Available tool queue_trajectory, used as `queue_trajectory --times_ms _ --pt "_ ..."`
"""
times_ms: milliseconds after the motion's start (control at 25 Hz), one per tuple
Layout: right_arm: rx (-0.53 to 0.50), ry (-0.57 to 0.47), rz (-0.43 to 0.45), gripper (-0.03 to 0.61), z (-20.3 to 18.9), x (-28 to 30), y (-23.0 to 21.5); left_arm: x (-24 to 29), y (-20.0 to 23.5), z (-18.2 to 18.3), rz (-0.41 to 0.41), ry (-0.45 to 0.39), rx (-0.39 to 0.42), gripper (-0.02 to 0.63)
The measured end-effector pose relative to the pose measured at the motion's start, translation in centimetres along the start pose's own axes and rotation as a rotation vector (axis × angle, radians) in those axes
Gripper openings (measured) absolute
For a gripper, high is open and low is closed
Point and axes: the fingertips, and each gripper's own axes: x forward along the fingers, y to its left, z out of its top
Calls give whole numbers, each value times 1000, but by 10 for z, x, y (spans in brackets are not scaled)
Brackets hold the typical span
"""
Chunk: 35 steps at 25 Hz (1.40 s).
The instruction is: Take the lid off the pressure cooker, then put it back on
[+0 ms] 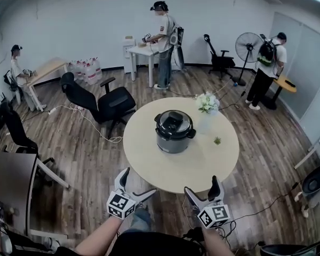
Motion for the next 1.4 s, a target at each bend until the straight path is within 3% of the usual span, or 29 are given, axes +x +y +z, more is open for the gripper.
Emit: queue_trajectory --times_ms 480,920,1400 --pt "-7 65 -30 594 -2 123 -49 120 102 -18 -31 9 -82 588" --pt "-48 71 -62 594 16 268 -85 231 190 -100 -180 156 -139 588" --pt "-102 223 -91 593 -10 364 -106 316 210 -161 -348 248 -161 588"
